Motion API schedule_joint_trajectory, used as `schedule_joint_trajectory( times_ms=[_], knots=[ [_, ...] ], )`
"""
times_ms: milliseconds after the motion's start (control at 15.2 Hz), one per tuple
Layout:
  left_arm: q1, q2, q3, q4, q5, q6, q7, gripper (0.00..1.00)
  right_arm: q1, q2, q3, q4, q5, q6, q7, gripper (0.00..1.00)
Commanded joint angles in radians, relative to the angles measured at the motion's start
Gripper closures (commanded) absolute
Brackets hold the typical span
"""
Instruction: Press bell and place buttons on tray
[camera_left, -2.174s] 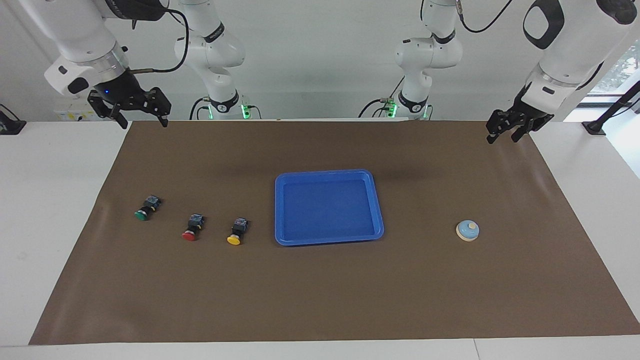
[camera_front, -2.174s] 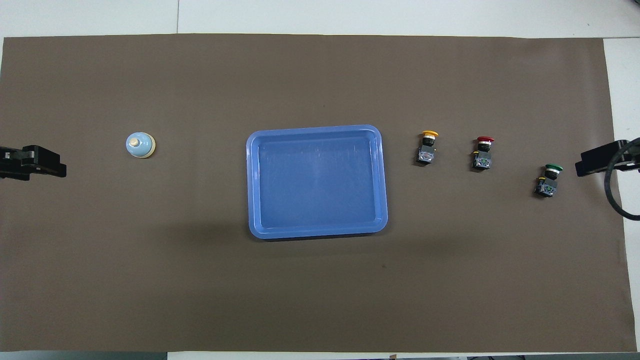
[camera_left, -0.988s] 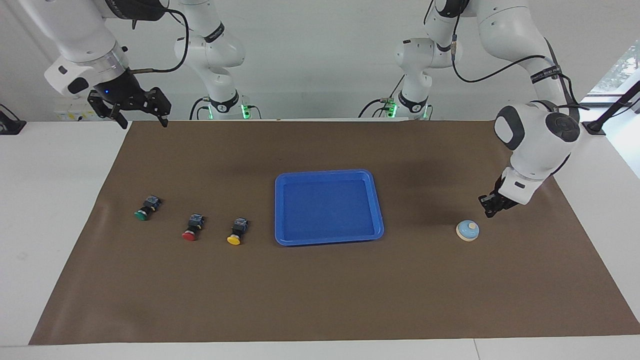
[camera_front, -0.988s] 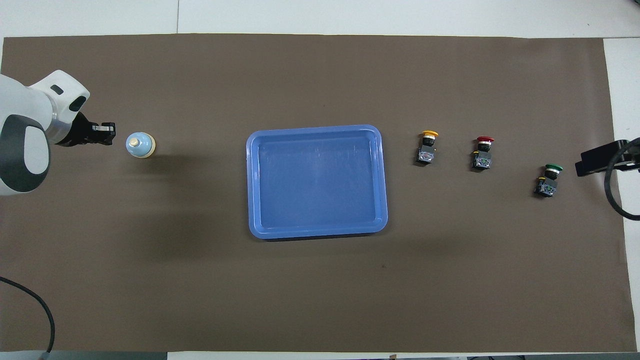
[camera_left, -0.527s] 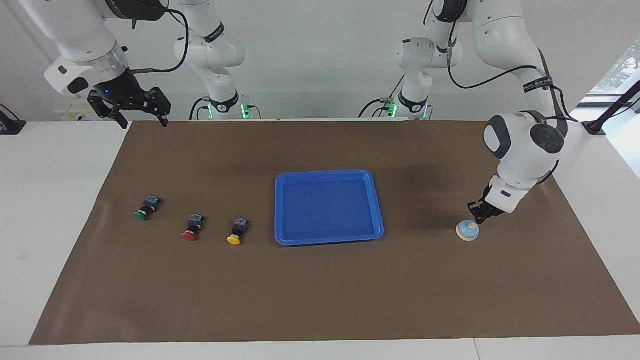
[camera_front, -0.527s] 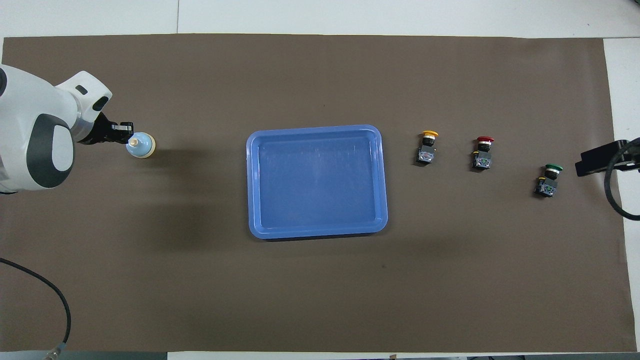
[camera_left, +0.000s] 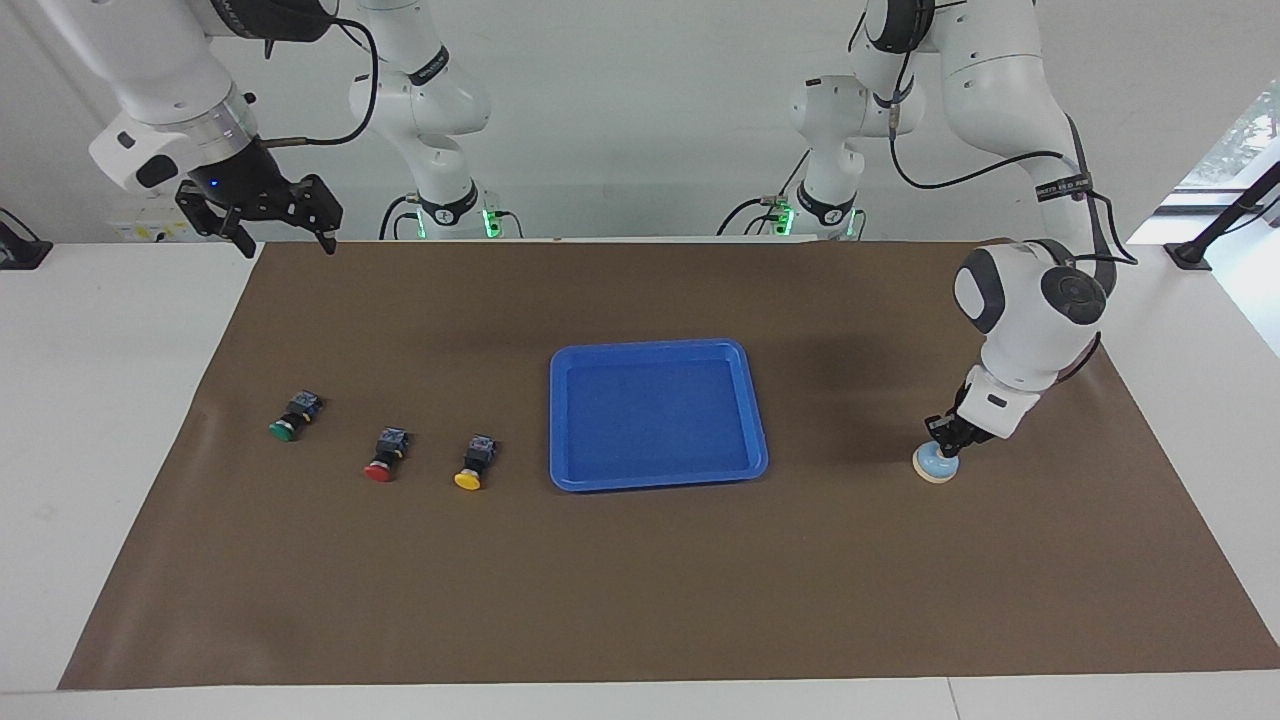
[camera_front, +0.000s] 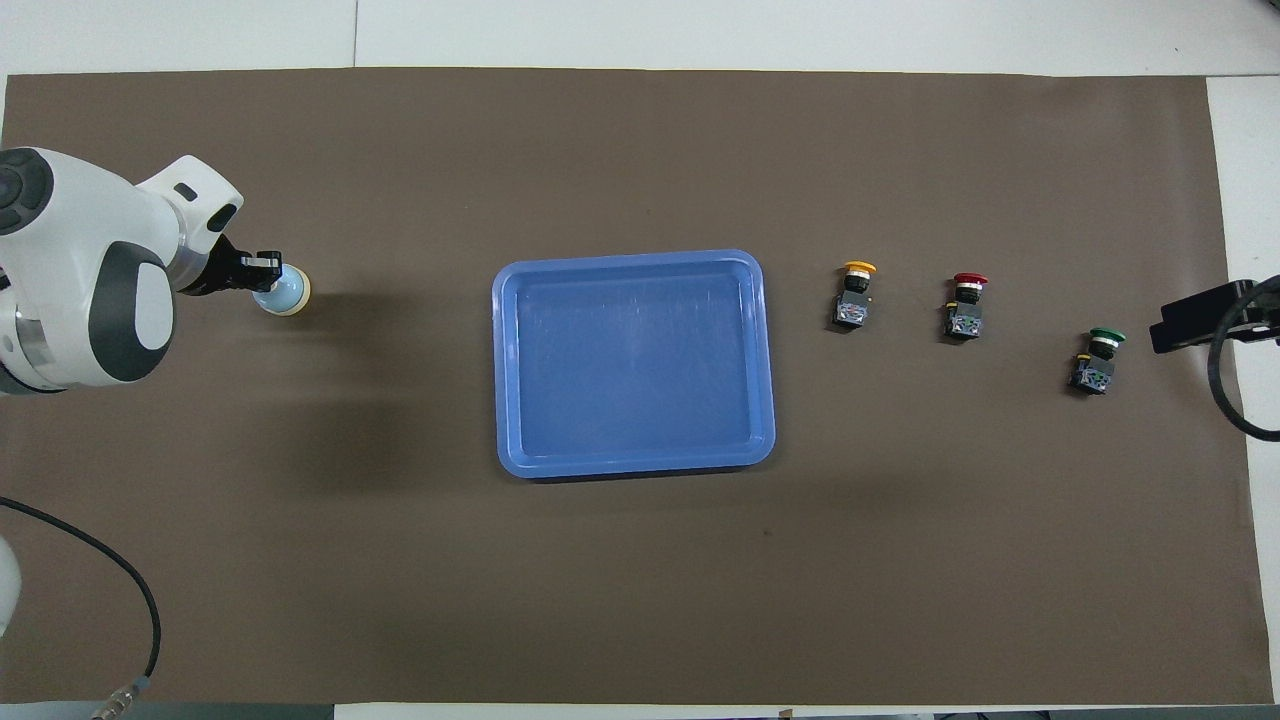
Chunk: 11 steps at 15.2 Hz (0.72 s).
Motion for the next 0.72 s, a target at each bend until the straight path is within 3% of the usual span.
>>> schedule_joint_trajectory(
  times_ms=[0, 198, 329, 395, 461, 659],
  knots=[
    [-0.005, 0.026, 0.009, -0.020, 0.002, 0.043, -0.017, 1.00, -0.009, -0.017, 0.005, -0.018, -0.002, 0.000, 0.001, 0.00],
    [0.009, -0.012, 0.012, 0.046, 0.002, -0.109, -0.012, 1.00, -0.009, -0.017, 0.005, -0.018, 0.000, 0.000, 0.001, 0.00],
    [0.038, -0.094, 0.014, 0.092, -0.004, -0.264, -0.009, 1.00, -0.009, -0.017, 0.005, -0.018, 0.000, 0.000, 0.001, 0.00],
    [0.053, -0.146, 0.014, 0.109, -0.005, -0.335, -0.006, 0.87, -0.010, -0.017, 0.005, -0.018, 0.000, 0.000, 0.001, 0.00],
    [0.055, -0.191, 0.015, 0.118, -0.005, -0.383, -0.008, 0.68, -0.010, -0.017, 0.005, -0.018, 0.000, 0.000, 0.001, 0.00],
    [0.047, -0.320, 0.015, 0.120, -0.005, -0.460, -0.015, 0.00, -0.010, -0.017, 0.005, -0.018, -0.002, 0.000, 0.001, 0.00]
  ],
)
